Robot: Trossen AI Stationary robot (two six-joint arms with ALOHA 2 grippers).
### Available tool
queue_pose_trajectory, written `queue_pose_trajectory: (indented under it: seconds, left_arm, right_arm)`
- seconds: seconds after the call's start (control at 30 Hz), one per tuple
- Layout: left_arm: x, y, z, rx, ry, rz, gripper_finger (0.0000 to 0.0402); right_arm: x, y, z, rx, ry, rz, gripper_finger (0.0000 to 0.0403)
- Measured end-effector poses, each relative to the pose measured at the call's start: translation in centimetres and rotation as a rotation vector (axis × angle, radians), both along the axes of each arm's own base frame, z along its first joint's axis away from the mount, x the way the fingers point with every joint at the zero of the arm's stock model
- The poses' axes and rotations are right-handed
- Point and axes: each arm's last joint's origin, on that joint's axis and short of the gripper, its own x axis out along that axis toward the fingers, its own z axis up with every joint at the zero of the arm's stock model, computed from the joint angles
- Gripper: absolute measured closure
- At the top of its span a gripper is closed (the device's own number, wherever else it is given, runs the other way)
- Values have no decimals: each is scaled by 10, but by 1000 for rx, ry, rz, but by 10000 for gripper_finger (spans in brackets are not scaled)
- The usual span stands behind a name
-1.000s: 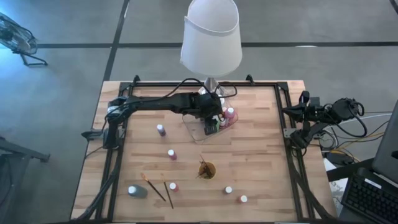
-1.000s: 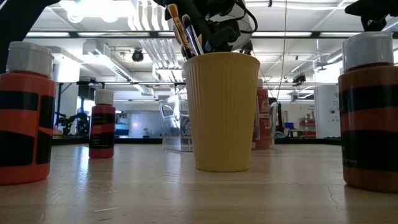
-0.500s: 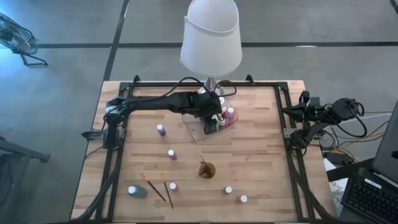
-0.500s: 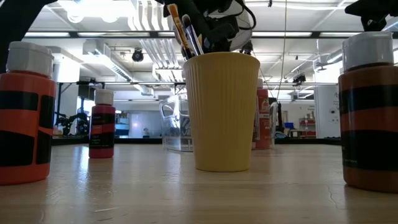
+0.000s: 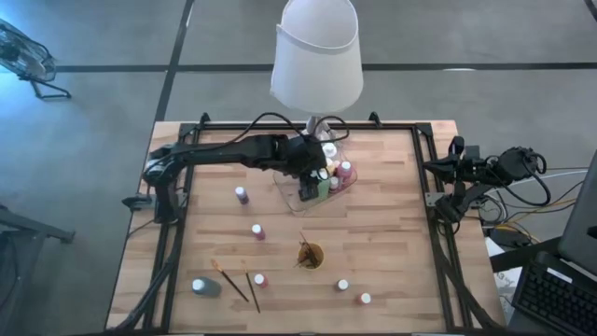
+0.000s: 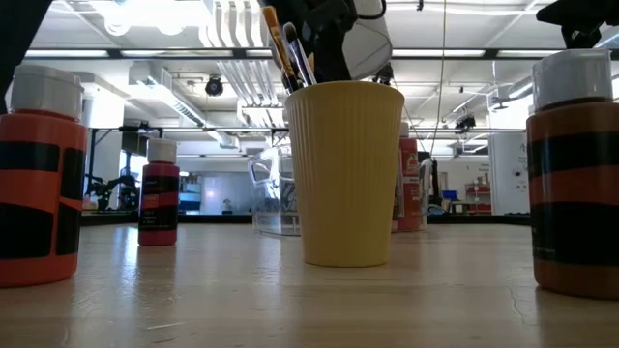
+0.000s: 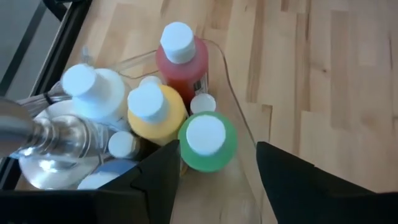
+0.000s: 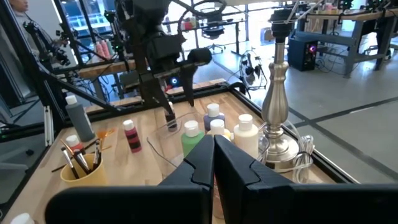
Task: Pick & Place Paint Supplies
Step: Put the purple bottle into the transparent bin
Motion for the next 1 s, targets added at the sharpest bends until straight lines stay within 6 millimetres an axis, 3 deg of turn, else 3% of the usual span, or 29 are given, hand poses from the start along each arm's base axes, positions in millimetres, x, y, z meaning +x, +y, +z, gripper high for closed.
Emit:
queue_pose_trajectory:
  seconds: [0.37, 0.67, 1.0]
  left_arm:
    - [-24, -34, 24, 10, 18, -28, 188]
    - [-58, -79, 45, 57, 63, -11, 189]
    - [-103, -129, 54, 29, 161, 9, 189]
  right_arm:
    - [0, 0, 0, 0, 0, 0, 394]
    - [0, 0, 0, 0, 0, 0, 394]
    - [0, 0, 0, 0, 0, 0, 394]
